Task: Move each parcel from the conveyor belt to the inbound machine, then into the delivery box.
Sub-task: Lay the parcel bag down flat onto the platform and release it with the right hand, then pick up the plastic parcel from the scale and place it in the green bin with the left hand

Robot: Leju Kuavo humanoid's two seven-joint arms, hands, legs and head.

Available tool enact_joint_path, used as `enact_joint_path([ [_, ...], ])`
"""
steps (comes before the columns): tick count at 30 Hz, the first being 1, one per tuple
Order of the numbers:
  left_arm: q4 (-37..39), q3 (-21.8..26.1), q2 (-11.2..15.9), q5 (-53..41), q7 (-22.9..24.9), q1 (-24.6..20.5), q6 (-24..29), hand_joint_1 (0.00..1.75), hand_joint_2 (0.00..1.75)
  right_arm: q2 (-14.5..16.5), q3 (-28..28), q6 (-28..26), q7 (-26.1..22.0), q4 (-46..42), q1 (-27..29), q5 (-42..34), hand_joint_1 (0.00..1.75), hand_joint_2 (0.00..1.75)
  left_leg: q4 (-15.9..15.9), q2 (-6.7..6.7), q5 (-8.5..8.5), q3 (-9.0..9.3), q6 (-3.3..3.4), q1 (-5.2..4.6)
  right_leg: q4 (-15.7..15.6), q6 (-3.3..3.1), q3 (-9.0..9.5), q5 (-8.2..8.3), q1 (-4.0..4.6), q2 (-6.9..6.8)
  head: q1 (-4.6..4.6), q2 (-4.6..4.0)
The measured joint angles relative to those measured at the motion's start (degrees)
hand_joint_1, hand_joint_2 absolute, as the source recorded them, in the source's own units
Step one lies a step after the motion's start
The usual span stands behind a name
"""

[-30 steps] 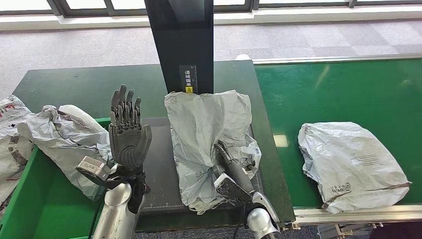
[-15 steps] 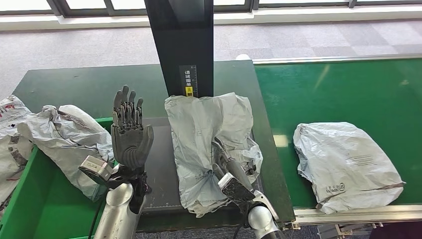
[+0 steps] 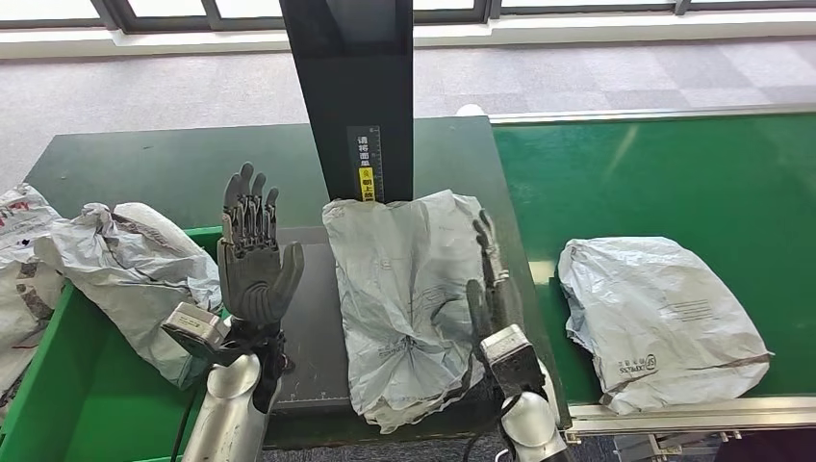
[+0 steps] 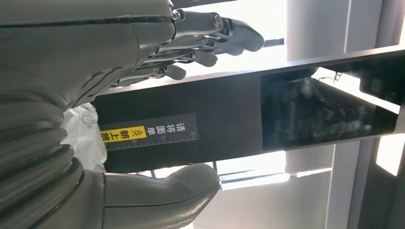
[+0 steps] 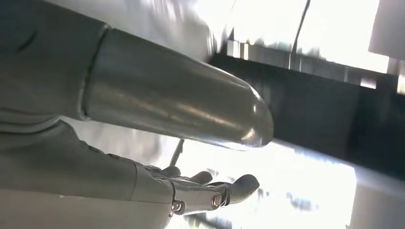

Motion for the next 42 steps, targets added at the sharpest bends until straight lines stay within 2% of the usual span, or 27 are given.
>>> enact_joint_path([
  [1,0.0,-0.2,0.0,-0.2,0.0,0.0,0.1,0.0,1.75,0.0,0.0,-5.7,0.0,-1.8,0.6,2.5,0.0,1.31,0.0,0.0,0.0,0.0,0.0,0.0,0.0,0.0,0.0,0.0,0.0,0.0,0.0,0.0],
  [2,0.0,-0.5,0.0,-0.4,0.0,-0.1,0.2,0.0,1.75,0.0,0.0,-10.8,0.0,-3.6,1.4,5.1,0.0,1.31,0.0,0.01,-0.01,0.0,0.0,0.0,0.0,0.0,0.0,0.0,0.0,0.0,0.0,0.0],
  [5,0.1,-1.5,0.0,-1.0,0.0,-0.3,0.3,0.0,1.75,0.3,0.0,-20.1,0.0,-8.6,3.6,11.3,0.0,0.0,0.0,0.02,-0.03,0.0,-0.01,0.0,0.0,0.0,-0.03,-0.01,0.0,0.01,0.0,0.0],
  [8,0.6,-3.1,-0.1,-1.8,0.3,-0.7,1.2,0.0,1.75,1.6,-0.1,-24.2,0.0,-12.9,5.6,16.9,0.0,0.0,0.0,0.05,-0.03,-0.01,-0.01,0.0,0.0,0.0,-0.07,-0.01,0.0,0.02,0.0,0.0],
  [12,2.0,-5.7,-0.1,-3.6,1.8,-1.5,2.7,0.0,1.75,3.8,-1.6,-24.9,0.1,-17.5,6.8,21.8,0.0,0.0,0.0,0.08,-0.03,0.0,-0.01,-0.01,0.0,-0.01,-0.08,0.0,0.0,0.04,-0.01,0.0],
  [15,3.5,-7.1,-0.1,-5.8,3.4,-1.9,3.2,0.0,1.75,4.2,-3.2,-25.0,0.1,-21.0,7.4,22.8,0.0,0.0,0.0,0.1,-0.02,0.01,-0.01,-0.01,0.0,-0.01,-0.05,0.02,-0.02,0.06,-0.02,0.0],
  [19,5.0,-8.2,-0.1,-7.2,4.1,-2.4,3.6,0.0,1.75,4.3,-4.5,-25.0,0.1,-23.8,7.8,22.9,0.0,1.75,0.0,0.17,-0.03,0.04,-0.01,-0.05,0.0,-0.01,-0.07,0.04,-0.04,0.12,-0.02,0.0],
  [24,9.4,-9.8,-0.3,-18.5,7.9,-3.5,7.2,0.0,1.75,4.5,-6.9,-25.0,0.2,-27.2,8.6,21.7,0.0,1.75,0.0,0.16,-0.03,0.03,0.0,-0.07,0.0,-0.01,-0.08,0.04,-0.03,0.11,-0.02,0.0],
  [31,20.8,-12.8,-1.1,-33.3,14.8,-7.1,14.8,0.0,1.75,4.8,-10.2,-25.0,0.2,-30.6,9.5,20.5,0.0,1.75,0.0,0.17,-0.03,0.02,0.0,-0.08,0.0,0.0,-0.06,0.04,-0.04,0.11,-0.02,0.0],
  [38,32.2,-15.2,-2.6,-41.6,21.5,-11.8,18.6,0.0,1.75,5.0,-11.9,-25.0,0.2,-31.4,9.8,19.9,0.0,1.75,0.0,0.14,-0.03,0.02,0.01,-0.07,0.0,0.01,-0.02,0.05,-0.04,0.09,-0.02,0.0],
  [42,36.1,-16.5,-3.1,-43.7,23.4,-13.1,19.6,0.0,1.75,5.0,-11.9,-25.0,0.2,-31.5,9.8,19.8,0.0,1.75,0.0,0.15,-0.03,0.01,0.0,-0.07,0.0,0.01,-0.04,0.05,-0.04,0.1,-0.02,0.0],
])
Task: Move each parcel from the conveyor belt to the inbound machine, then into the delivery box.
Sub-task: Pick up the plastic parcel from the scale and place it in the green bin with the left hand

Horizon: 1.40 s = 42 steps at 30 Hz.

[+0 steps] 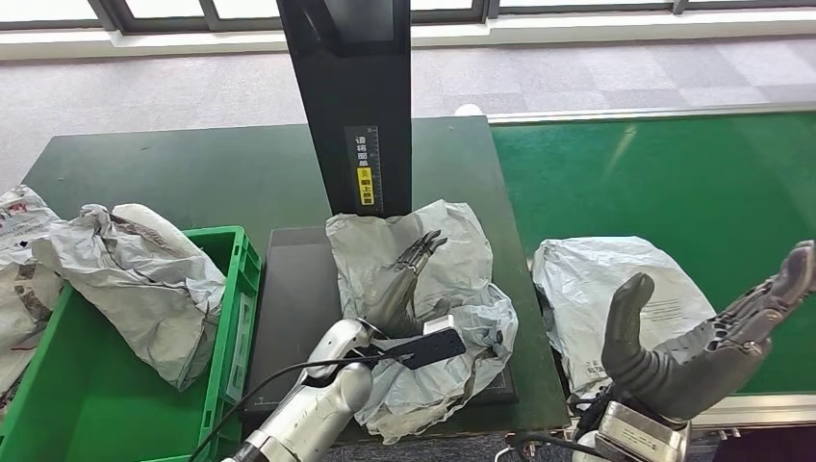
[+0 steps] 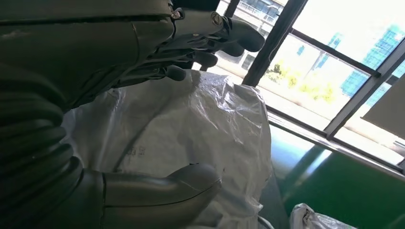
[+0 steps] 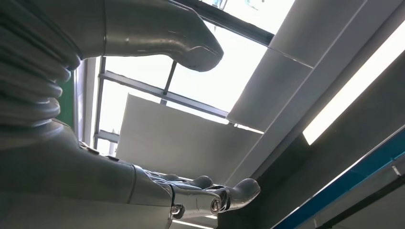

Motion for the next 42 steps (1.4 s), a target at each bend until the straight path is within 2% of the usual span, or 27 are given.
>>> enact_joint_path([
  [6,3.2,-0.9,-0.4,-1.7,1.6,-1.3,0.3,0.0,1.75,0.0,0.0,0.0,0.0,0.0,0.0,0.0,0.0,1.75,0.0,-0.01,0.0,-0.01,0.0,0.0,0.0,0.0,0.0,-0.01,0.0,0.0,0.0,0.0],
  [12,9.3,-3.2,-0.8,-9.7,10.2,-3.3,0.3,0.0,1.75,0.0,-0.2,0.0,0.0,0.0,0.1,-0.3,0.0,1.75,0.0,-0.01,0.0,-0.01,0.01,0.0,0.0,0.0,0.01,0.0,-0.01,0.0,0.0,0.0],
  [13,10.6,-3.8,-0.8,-11.1,11.8,-3.6,0.0,0.08,1.75,0.0,-0.3,0.0,0.0,0.0,0.1,-0.4,0.0,1.75,0.0,-0.01,0.0,-0.01,0.01,0.0,0.0,0.0,0.01,0.0,-0.02,0.0,0.0,0.0],
  [16,14.3,-5.8,-0.9,-14.8,16.7,-4.6,-1.6,1.36,1.75,0.0,-0.3,0.0,0.0,-0.1,0.1,-0.5,0.0,1.75,0.0,-0.01,0.0,-0.01,0.01,0.0,0.0,0.0,0.01,0.0,-0.01,0.0,0.0,0.0],
  [17,15.4,-6.5,-0.9,-15.7,17.9,-4.9,-2.4,1.72,1.75,0.0,-0.3,0.0,0.0,-0.1,0.1,-0.5,0.0,1.75,0.0,-0.01,0.0,-0.01,0.01,0.0,0.0,0.0,0.01,0.0,-0.01,0.0,0.0,0.0],
  [24,20.1,-10.0,-0.9,-18.3,20.3,-7.3,-6.2,1.75,1.75,0.0,-0.3,0.0,0.0,0.0,0.1,-0.6,0.0,1.75,0.0,-0.12,-0.07,0.16,0.09,0.01,0.0,0.05,0.31,-0.08,-0.01,-0.13,0.0,0.0],
  [37,21.8,-12.0,-1.0,-19.9,22.1,-8.6,-6.7,1.75,1.75,0.0,-0.3,0.1,0.0,0.0,0.1,-0.5,0.0,1.75,0.0,-0.1,-0.22,0.26,0.13,0.0,0.0,0.14,0.88,-0.24,-0.02,-0.13,0.0,0.0],
  [40,21.9,-12.1,-1.0,-20.9,22.2,-8.5,-5.0,1.75,1.75,0.0,-0.3,0.1,0.0,0.0,0.1,-0.5,0.0,1.75,0.0,-0.1,-0.21,0.39,0.13,0.01,0.0,0.13,0.89,-0.24,-0.02,-0.13,0.0,0.0],
  [42,21.7,-12.2,-1.0,-22.7,22.7,-8.0,-0.2,1.75,1.75,0.0,-0.3,0.1,0.0,0.0,0.1,-0.5,0.0,1.75,0.0,-0.09,-0.2,0.5,0.12,0.0,0.0,0.13,0.83,-0.21,-0.03,-0.11,0.0,0.0],
])
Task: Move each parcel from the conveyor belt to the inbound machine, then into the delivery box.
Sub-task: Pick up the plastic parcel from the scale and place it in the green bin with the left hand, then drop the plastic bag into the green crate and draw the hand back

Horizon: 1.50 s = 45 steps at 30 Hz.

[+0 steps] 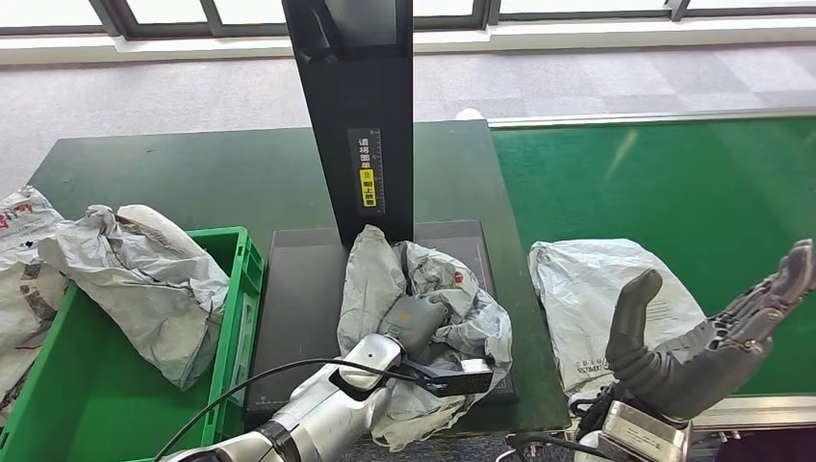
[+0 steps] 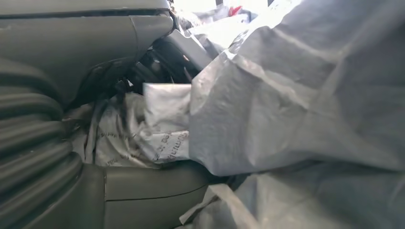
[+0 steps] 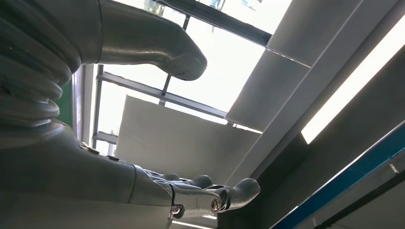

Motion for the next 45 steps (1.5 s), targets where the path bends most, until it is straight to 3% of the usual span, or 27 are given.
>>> enact_joint_path([
  [4,-4.6,1.2,0.4,-4.8,2.7,2.4,16.7,1.75,1.75,0.0,0.0,0.0,0.0,0.0,0.0,0.3,0.0,1.75,0.0,0.01,0.11,-0.05,-0.01,-0.01,0.0,-0.02,-0.27,0.12,-0.01,0.03,0.0,0.0],
  [6,-9.9,2.6,0.8,-7.1,3.0,4.0,20.2,1.75,1.75,0.0,0.0,0.0,0.0,0.0,0.0,0.3,0.0,1.75,0.0,0.0,0.11,-0.09,-0.01,-0.01,0.0,-0.03,-0.3,0.12,-0.01,0.04,0.0,0.0],
  [15,-48.9,13.1,3.2,-11.2,-5.7,14.1,21.1,1.75,1.75,0.0,-0.1,0.0,0.1,0.1,0.0,-1.0,0.0,1.75,0.0,0.03,0.1,-0.34,-0.03,0.03,0.1,-0.08,-0.56,0.06,0.03,0.09,0.0,0.0],
  [22,-67.2,21.5,3.6,-10.5,-12.5,17.9,21.1,1.75,1.75,0.0,-0.3,0.0,0.1,0.3,0.0,-1.6,0.0,1.75,0.0,0.03,0.09,-0.37,-0.02,0.04,0.1,-0.07,-0.57,0.05,0.02,0.08,0.02,0.0],
  [27,-74.0,28.8,3.7,-8.2,-13.4,19.9,21.1,1.75,1.75,0.0,-1.1,0.0,0.1,0.3,0.1,-1.8,0.0,1.75,0.0,0.04,0.09,-0.35,-0.03,0.03,0.0,-0.07,-0.59,0.05,0.02,0.08,0.02,0.0],
  [35,-78.5,36.6,4.0,-5.8,-13.4,21.8,21.1,1.75,1.75,0.0,-1.1,0.0,0.1,0.3,0.1,-1.9,0.0,1.75,0.0,0.05,0.09,-0.36,-0.03,0.03,0.0,-0.07,-0.59,0.05,0.02,0.08,0.02,0.0],
  [45,-79.7,53.7,4.0,3.4,-18.2,24.9,21.1,1.75,1.75,0.0,-1.1,0.0,0.1,0.3,0.1,-1.6,0.0,1.75,0.0,0.06,0.07,-0.36,-0.06,0.04,0.0,-0.12,-0.64,0.0,0.04,0.1,0.0,0.0],
])
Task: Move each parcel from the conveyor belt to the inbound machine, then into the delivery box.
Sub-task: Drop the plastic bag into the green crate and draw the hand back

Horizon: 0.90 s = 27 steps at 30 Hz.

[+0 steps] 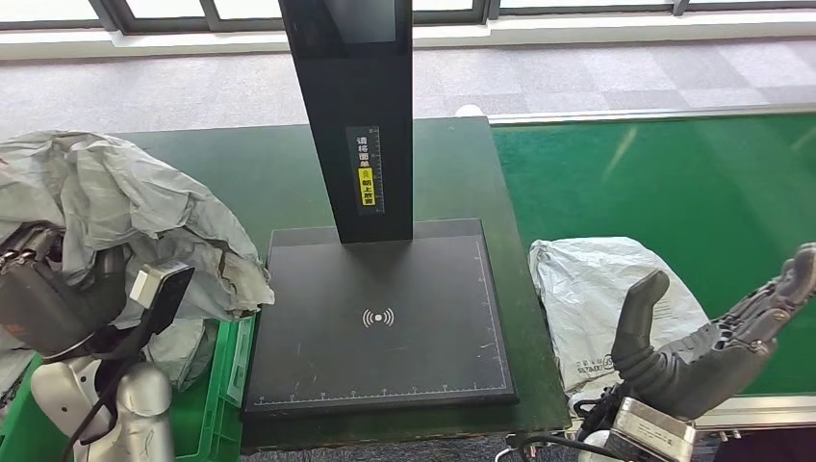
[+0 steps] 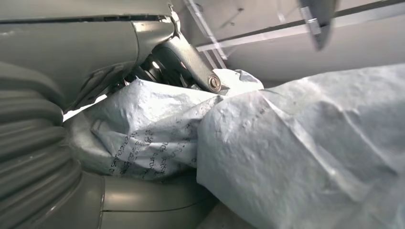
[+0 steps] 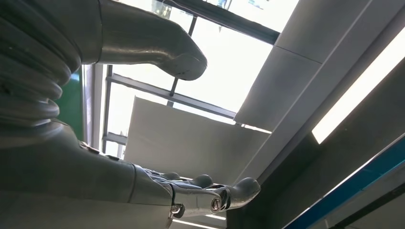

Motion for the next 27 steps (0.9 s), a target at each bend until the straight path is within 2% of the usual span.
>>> enact_joint_path([
  [6,0.5,10.5,-0.2,5.2,-6.2,0.0,0.0,1.75,1.75,0.0,-0.1,0.0,0.0,0.0,0.0,0.1,0.0,1.75,0.0,0.0,0.0,0.0,0.0,0.0,0.0,0.0,-0.03,0.0,-0.01,0.0,0.0,0.0],
  [10,1.1,14.0,-0.4,4.7,-6.4,-0.5,0.0,1.74,1.75,0.1,-0.4,0.0,0.0,0.0,0.1,0.1,0.0,1.75,0.0,0.0,0.0,0.0,0.0,0.0,0.0,0.0,-0.04,0.0,-0.01,-0.01,0.0,0.0],
  [14,2.0,15.3,-0.6,0.9,-3.4,-1.3,0.0,0.0,1.75,0.2,-1.4,0.0,0.0,0.0,0.3,-0.3,0.0,1.75,0.0,0.0,0.0,0.01,0.0,-0.01,0.0,0.0,-0.04,0.0,-0.01,-0.02,-0.01,0.0],
  [21,2.9,14.6,-0.6,-7.9,4.5,-1.5,0.0,0.0,1.75,0.2,-2.0,0.0,0.0,0.0,0.4,-0.6,0.0,1.75,0.0,0.07,0.0,0.02,0.0,-0.01,0.0,0.0,-0.08,0.01,0.0,0.03,-0.02,0.0],
  [27,3.3,11.7,-0.6,-11.5,7.9,-2.0,0.0,0.0,1.75,0.3,-2.1,0.0,0.0,-0.1,0.5,-1.1,0.0,1.75,0.0,0.08,0.0,0.02,-0.01,-0.01,0.0,0.0,-0.08,0.01,0.0,0.03,-0.01,0.0],
])
